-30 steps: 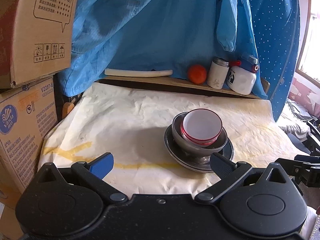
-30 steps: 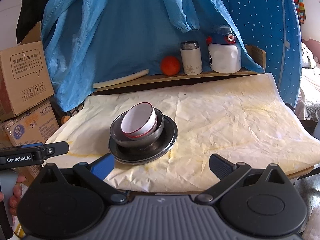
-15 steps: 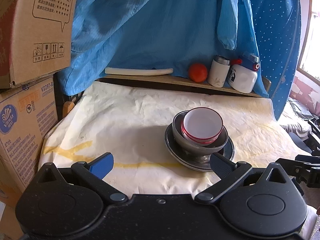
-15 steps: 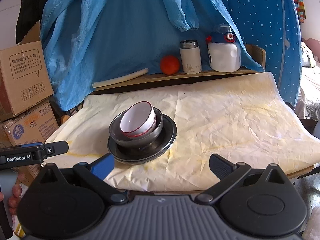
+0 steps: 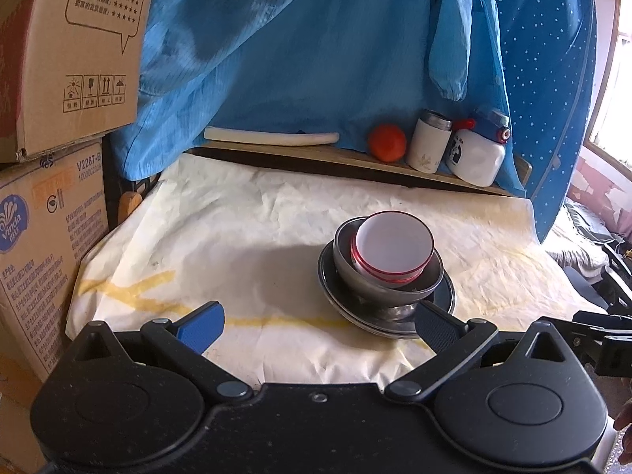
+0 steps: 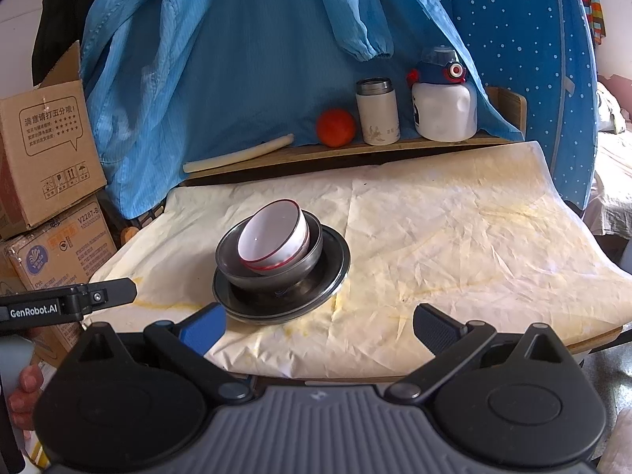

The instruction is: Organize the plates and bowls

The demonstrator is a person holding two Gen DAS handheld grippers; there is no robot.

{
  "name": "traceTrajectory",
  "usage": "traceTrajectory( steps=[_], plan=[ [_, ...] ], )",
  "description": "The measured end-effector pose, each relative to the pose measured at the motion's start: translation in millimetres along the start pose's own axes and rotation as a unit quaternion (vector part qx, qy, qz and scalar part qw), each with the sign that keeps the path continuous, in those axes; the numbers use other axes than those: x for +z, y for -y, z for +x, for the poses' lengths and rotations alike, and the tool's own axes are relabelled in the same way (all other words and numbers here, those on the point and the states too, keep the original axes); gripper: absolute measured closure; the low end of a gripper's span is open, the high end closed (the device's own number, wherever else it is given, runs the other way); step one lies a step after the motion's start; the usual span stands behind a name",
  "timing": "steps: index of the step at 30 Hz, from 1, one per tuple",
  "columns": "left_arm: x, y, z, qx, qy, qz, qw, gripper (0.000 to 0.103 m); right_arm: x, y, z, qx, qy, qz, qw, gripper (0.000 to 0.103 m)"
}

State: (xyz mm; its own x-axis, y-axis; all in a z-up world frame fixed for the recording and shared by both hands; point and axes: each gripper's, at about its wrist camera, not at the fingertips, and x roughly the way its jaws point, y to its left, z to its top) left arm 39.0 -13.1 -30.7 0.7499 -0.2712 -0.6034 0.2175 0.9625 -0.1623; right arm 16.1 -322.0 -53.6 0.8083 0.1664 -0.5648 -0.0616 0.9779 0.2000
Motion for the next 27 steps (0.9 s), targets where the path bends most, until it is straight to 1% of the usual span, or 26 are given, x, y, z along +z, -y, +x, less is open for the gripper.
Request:
traceTrajectory(
  steps=[27],
  plan=[
    [0.6,2.0,1.7,0.003,-0.001,0.005,1.0000,0.001,0.7,0.0,2.6,0.003,-0.001,-0.003,1.000,0.000]
  ],
)
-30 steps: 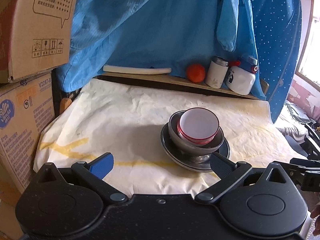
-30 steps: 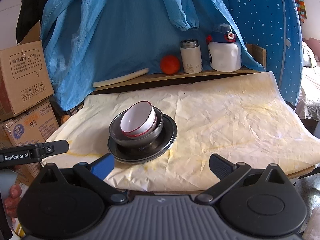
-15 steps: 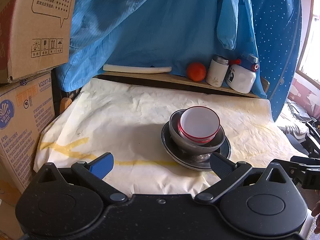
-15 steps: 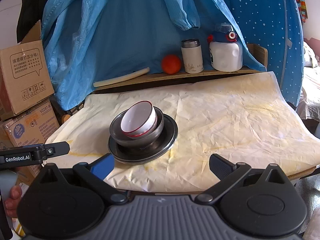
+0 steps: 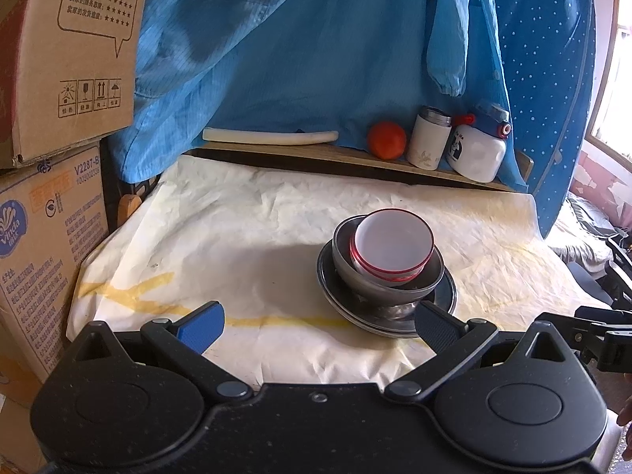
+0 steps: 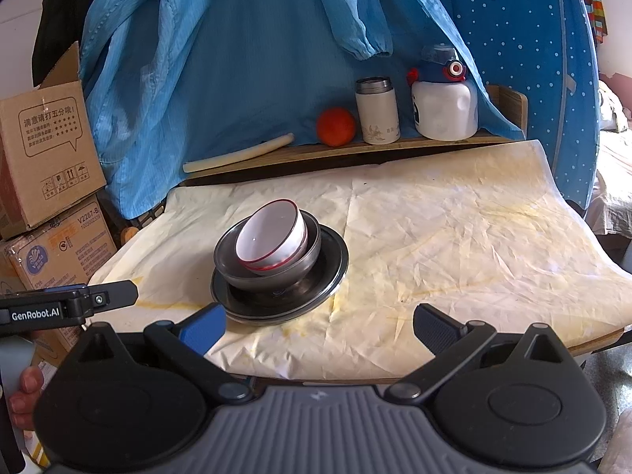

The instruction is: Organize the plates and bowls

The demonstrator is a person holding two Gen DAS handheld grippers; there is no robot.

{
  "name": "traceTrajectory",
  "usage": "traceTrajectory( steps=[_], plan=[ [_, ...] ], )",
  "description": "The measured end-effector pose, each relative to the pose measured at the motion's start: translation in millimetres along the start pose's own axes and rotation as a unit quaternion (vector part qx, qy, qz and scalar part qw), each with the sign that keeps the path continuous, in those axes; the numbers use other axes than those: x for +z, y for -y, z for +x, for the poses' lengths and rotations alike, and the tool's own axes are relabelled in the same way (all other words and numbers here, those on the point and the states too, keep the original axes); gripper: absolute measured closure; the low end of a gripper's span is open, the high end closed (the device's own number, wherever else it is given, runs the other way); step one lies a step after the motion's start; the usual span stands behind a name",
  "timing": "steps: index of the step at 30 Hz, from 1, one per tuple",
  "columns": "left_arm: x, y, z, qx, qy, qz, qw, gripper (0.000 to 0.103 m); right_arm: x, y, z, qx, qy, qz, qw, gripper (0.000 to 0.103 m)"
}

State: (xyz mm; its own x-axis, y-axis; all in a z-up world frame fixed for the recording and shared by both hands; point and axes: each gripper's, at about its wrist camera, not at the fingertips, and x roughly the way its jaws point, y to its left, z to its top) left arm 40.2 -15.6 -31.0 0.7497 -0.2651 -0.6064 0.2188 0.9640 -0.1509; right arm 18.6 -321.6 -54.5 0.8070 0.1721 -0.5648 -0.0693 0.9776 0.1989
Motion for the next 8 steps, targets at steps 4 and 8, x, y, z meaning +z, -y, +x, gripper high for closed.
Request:
traceTrajectory(
  steps=[4,8],
  plan=[
    [0.2,-0.3,0.3,-0.001,0.001,0.001,1.0000,0.001,-0.5,1.4,0.7,0.001,0.000,0.001,1.000,0.000],
    [0.4,-0.6,0.8,0.000,0.000,0.003,1.0000,0.001,-0.8,1.8,2.1,0.002,-0.001,0.001,1.000,0.000]
  ],
)
